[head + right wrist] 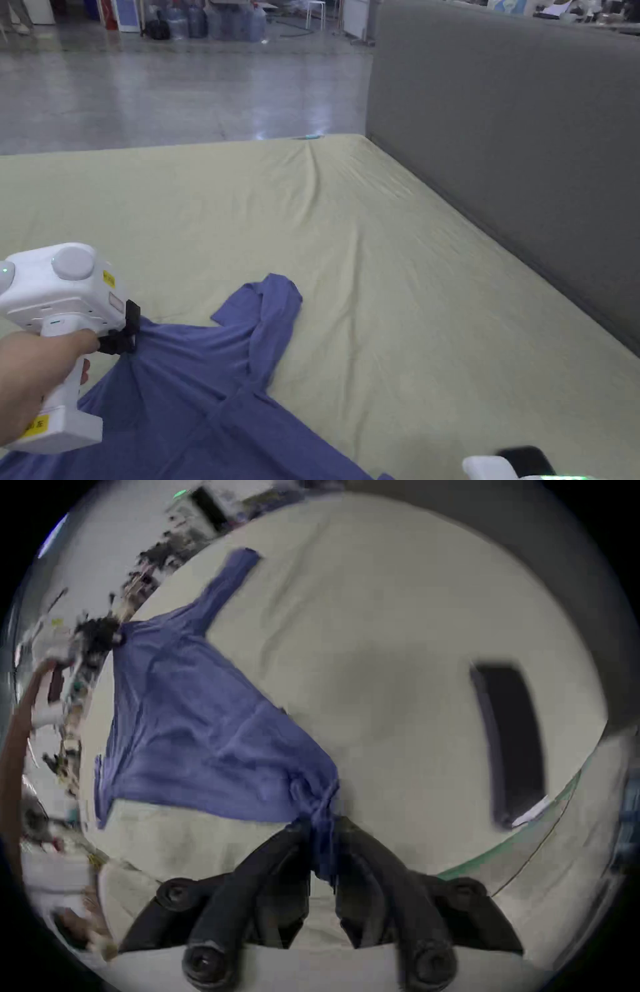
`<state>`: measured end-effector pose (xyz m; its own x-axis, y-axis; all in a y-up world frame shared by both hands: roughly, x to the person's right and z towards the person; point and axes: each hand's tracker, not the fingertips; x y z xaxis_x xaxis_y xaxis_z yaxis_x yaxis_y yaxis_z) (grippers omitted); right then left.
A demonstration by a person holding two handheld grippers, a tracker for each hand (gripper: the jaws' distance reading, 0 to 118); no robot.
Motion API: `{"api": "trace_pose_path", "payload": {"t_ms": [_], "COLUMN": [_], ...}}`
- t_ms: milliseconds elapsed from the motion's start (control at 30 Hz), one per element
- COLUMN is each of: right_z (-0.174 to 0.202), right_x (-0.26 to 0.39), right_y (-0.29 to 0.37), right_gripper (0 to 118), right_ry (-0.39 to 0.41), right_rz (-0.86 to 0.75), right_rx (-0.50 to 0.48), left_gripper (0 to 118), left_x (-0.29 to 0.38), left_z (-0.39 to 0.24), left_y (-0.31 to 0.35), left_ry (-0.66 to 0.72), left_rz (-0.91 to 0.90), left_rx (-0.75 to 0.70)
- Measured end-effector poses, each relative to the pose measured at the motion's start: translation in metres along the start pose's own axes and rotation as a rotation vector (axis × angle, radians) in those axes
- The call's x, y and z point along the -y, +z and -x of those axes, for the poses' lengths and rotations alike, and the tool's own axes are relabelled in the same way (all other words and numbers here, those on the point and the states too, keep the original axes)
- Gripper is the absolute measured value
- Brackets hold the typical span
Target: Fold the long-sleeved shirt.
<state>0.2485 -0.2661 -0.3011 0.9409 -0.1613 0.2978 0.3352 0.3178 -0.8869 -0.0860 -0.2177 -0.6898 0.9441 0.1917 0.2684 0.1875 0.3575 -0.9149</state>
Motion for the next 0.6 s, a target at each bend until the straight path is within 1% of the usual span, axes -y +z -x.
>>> {"api": "trace_pose_path", "payload": {"t_ms": [67, 100, 133, 200, 233, 300, 367, 433, 500, 600], "right_z": [0.001, 0.003, 0.004, 0.013, 0.018, 0.028, 0.046, 0.065, 0.087, 0.122], "right_x": [-0.025, -0.042, -0.059, -0.098, -0.116, -0.159, -0.198, -0.240, -0.284, -0.342], "right_y": [0.030, 0.047, 0.063, 0.097, 0.112, 0.140, 0.164, 0.184, 0.206, 0.232], "right_gripper": [6, 6, 6, 6, 6, 6, 6, 6, 6, 6], "right_ry": [0.046, 0.075, 0.095, 0.184, 0.221, 0.254, 0.307, 0.350, 0.372, 0.402], "right_rz": [-0.047, -0.074, -0.114, -0.203, -0.241, -0.324, -0.390, -0.450, -0.515, -0.592], "right_rx": [-0.028, -0.025, -0.007, 0.069, 0.086, 0.107, 0.136, 0.169, 0.192, 0.250], "left_gripper": [0, 0, 0, 0, 0, 0, 0, 0, 0, 0], "left_x": [-0.011, -0.019, -0.024, -0.040, -0.047, -0.060, -0.066, -0.077, -0.094, -0.119], "left_z": [0.010, 0.015, 0.019, 0.030, 0.036, 0.046, 0.050, 0.054, 0.062, 0.071], "left_y": [0.033, 0.056, 0.076, 0.126, 0.148, 0.197, 0.238, 0.277, 0.308, 0.343], "left_ry": [0.037, 0.042, 0.047, 0.036, 0.037, 0.065, 0.089, 0.088, 0.094, 0.132], "left_rz": [-0.021, -0.054, -0.088, -0.170, -0.207, -0.271, -0.331, -0.395, -0.461, -0.529], "left_rx": [0.055, 0.053, 0.035, 0.036, 0.047, 0.066, 0.086, 0.073, 0.043, 0.035]}}
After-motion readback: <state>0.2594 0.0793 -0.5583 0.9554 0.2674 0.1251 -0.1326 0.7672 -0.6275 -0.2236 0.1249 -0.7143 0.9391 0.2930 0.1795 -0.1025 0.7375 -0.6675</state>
